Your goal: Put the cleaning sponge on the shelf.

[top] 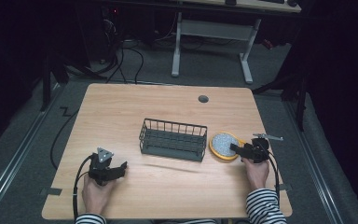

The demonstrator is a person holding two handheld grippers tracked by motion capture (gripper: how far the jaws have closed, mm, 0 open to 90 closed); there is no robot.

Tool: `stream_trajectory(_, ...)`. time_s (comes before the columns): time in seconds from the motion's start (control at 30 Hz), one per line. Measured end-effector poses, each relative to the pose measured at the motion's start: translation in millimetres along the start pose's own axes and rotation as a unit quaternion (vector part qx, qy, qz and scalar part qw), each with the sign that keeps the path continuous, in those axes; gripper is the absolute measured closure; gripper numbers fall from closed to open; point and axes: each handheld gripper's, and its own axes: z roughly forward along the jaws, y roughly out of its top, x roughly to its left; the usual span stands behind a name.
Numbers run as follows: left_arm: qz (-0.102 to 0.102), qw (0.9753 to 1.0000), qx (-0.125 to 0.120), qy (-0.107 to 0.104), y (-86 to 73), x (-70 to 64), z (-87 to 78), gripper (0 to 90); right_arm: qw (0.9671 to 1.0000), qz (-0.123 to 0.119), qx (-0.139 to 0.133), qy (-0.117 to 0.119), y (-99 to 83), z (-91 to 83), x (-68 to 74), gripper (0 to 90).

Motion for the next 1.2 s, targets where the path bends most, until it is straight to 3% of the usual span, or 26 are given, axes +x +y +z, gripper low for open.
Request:
stream_trajectory(0.47,0.0,1.0,0.0,0.0,0.0,-0.1,0.0,22.6,0.9998,-0.003,0.014,0.016,3.6,8.6,6.8,26.4)
stream_trajectory(0.73,0.0,1.0,0.0,0.0,0.0,0.0,0.0,22.6,0.9988,-0.003,0.026,0.042,2.3,10.9,2.4,40.5)
stream_trajectory(0.9,-0.001,1.0,0.0,-0.001,0.0,0.1,0.0,22.6,0.9985,-0.014,0.03,0.044,3.5,9.9,2.4,48.8)
stream_trajectory(1.2,-0.001,1.0,0.0,-0.001,-0.1,0.1,0.0,22.6,0.9979,-0.05,0.021,0.035,7.0,3.3,5.7,71.8)
